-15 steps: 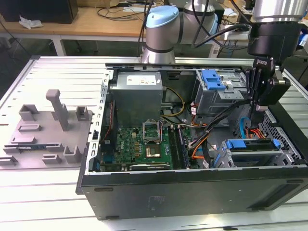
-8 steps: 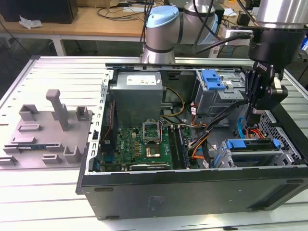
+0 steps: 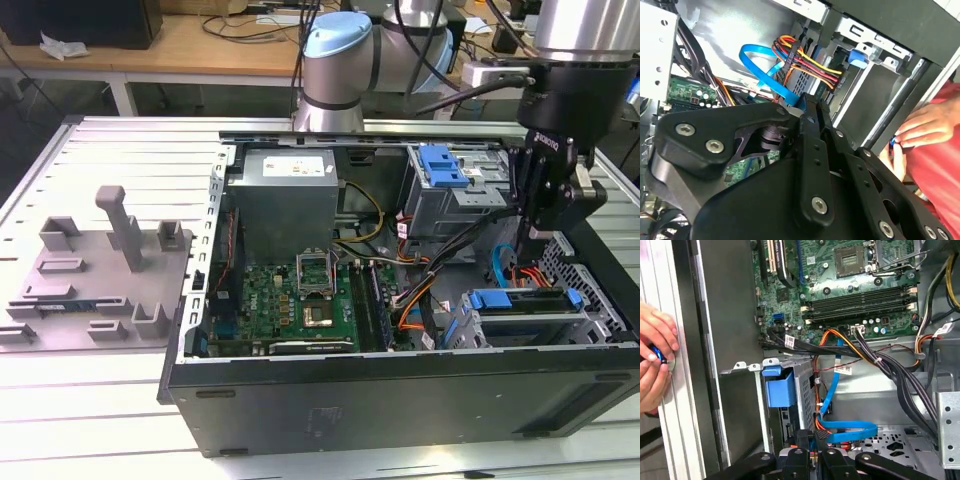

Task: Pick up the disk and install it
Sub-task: 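Insert the second disk wire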

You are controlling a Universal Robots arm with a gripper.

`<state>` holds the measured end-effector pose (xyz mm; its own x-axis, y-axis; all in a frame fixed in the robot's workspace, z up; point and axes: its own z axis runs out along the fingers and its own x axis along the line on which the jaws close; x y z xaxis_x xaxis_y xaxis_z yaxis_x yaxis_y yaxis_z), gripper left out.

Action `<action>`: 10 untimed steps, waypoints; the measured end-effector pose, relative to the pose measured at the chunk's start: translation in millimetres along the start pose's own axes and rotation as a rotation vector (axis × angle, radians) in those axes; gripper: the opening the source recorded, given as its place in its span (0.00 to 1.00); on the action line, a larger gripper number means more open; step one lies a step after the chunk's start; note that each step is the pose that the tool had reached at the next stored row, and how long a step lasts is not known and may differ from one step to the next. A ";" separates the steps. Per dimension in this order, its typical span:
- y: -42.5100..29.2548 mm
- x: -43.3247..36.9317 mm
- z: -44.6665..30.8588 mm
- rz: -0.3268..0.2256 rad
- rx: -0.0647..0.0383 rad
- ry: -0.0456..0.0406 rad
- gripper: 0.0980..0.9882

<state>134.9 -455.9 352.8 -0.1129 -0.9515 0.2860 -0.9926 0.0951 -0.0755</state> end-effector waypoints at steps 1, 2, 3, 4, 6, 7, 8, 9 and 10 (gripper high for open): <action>-0.1 1.1 0.3 0.000 -0.001 -0.0065 0.07; -0.3 4.0 1.3 0.001 -0.003 -0.0319 0.07; -0.6 7.7 2.4 0.002 -0.007 -0.0615 0.07; -0.8 9.7 3.0 0.003 -0.008 -0.0746 0.07; -1.9 19.8 6.2 0.003 -0.010 -0.0904 0.07; -2.5 26.2 8.1 0.003 -0.010 -0.0948 0.07; -2.9 29.7 9.1 0.004 -0.013 -0.1151 0.07; -3.2 32.6 9.6 0.005 -0.016 -0.1432 0.07; -3.4 34.4 10.1 0.006 -0.017 -0.1570 0.07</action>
<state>134.8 -491.9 353.3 -0.1117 -0.9849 0.1326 -0.9927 0.1045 -0.0597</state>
